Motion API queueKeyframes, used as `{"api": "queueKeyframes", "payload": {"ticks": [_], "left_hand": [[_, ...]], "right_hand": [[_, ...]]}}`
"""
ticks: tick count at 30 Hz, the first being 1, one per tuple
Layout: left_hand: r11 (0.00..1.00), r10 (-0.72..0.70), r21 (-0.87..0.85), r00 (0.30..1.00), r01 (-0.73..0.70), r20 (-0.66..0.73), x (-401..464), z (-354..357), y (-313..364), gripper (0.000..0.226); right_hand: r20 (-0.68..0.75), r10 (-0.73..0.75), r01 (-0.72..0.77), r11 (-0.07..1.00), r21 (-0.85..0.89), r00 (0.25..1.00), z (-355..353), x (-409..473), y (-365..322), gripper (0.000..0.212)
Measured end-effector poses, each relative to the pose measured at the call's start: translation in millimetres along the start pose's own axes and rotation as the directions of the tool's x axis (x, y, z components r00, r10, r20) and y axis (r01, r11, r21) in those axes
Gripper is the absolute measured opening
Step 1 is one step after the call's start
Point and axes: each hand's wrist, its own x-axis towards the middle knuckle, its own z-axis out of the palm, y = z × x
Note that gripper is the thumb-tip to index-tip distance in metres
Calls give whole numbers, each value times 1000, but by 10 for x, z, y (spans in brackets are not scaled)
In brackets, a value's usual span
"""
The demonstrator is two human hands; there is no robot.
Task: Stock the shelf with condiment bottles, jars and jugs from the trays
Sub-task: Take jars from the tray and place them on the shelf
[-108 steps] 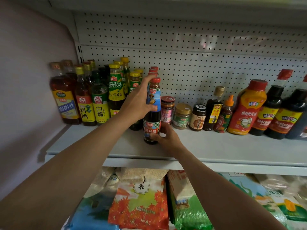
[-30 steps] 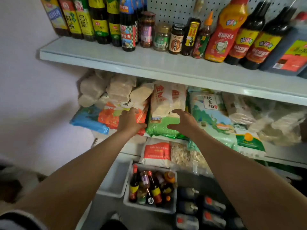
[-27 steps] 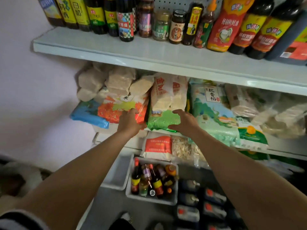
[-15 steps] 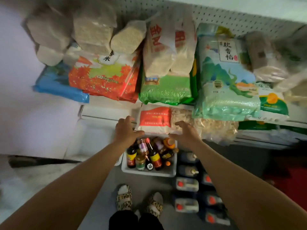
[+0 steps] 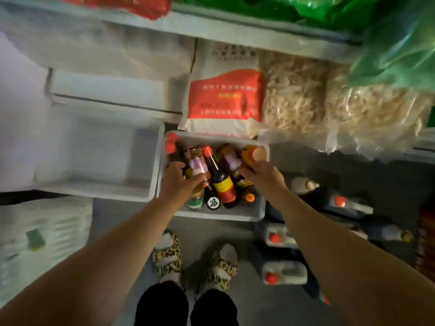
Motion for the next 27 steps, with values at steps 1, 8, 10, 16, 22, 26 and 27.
{"api": "queueKeyframes", "payload": {"ticks": [1, 8, 10, 16, 22, 26, 27], "left_hand": [[999, -36, -24, 999, 36, 6, 98, 108, -106, 78], [974, -143, -177, 990, 143, 15, 745, 671, -568, 77], [969, -148, -202, 989, 146, 1, 891, 811, -648, 77], [960, -157, -239, 987, 143, -43, 1110, 1104, -709, 63], [943, -185, -292, 981, 161, -55, 1200, 1191, -720, 61], [934, -187, -320, 981, 160, -54, 1217, 1208, -692, 63], [931, -191, -325, 980, 163, -57, 1222, 1215, -683, 64]], "right_hand": [[5, 1, -1, 1000, 19, 1000, 124, 136, 65, 39], [11, 9, -10, 999, 44, 1000, 776, 922, 402, 44], [-38, 3, -1, 999, 45, 999, 906, 1085, 485, 45], [-157, 27, -28, 1000, -4, 987, 1093, 1377, 614, 54], [-165, 63, -74, 996, -58, 984, 1167, 1467, 575, 80], [-163, 83, -79, 996, 30, 983, 1200, 1425, 580, 53], [-162, 95, -82, 993, 89, 982, 1206, 1423, 590, 53]]}}
